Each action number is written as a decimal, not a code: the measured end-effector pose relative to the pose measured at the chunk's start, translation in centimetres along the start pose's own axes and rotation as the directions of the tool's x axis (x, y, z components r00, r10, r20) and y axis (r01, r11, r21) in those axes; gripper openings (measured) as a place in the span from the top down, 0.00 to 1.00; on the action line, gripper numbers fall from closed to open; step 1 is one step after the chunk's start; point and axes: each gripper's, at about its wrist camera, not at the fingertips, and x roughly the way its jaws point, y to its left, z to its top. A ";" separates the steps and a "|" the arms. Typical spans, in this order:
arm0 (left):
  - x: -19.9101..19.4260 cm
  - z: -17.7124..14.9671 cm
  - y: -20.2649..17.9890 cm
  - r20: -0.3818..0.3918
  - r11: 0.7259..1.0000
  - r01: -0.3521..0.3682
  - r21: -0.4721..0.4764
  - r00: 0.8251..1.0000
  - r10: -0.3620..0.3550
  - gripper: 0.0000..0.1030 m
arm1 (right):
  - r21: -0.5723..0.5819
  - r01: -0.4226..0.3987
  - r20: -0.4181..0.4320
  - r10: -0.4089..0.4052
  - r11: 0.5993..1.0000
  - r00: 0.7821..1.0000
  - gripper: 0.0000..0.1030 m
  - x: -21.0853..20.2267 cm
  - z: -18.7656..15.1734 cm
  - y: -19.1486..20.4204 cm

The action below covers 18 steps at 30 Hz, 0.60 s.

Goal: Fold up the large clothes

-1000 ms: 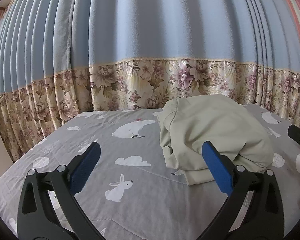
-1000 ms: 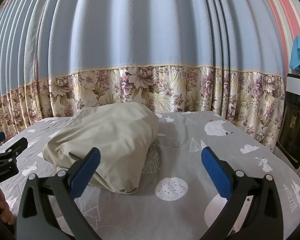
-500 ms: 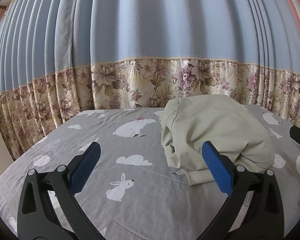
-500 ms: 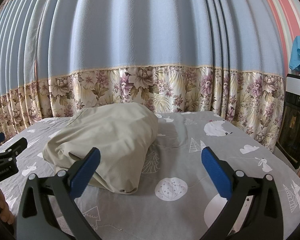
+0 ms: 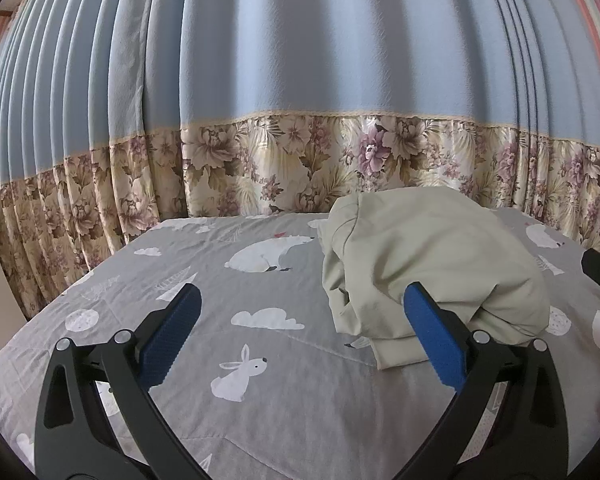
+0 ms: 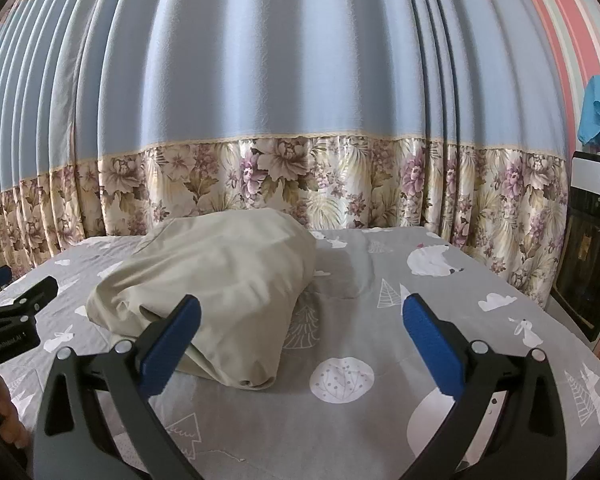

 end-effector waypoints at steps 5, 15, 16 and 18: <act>-0.3 -0.1 -0.1 0.005 1.000 0.000 -0.004 1.000 0.000 0.03 | -0.006 0.002 0.003 -0.002 1.000 1.000 0.02 0.0 0.1 0.0; -0.3 -0.2 -0.1 0.008 1.000 0.019 -0.011 1.000 -0.019 0.03 | -0.007 0.001 0.006 -0.001 1.000 1.000 0.02 -0.1 0.1 0.2; -0.3 -0.1 -0.1 0.010 1.000 0.021 -0.011 1.000 -0.021 0.03 | -0.010 0.001 0.006 -0.001 1.000 1.000 0.02 -0.1 0.1 0.2; -0.3 -0.2 -0.1 0.000 1.000 0.027 -0.015 1.000 -0.027 0.03 | -0.009 0.000 0.000 0.000 1.000 1.000 0.02 -0.1 0.1 0.2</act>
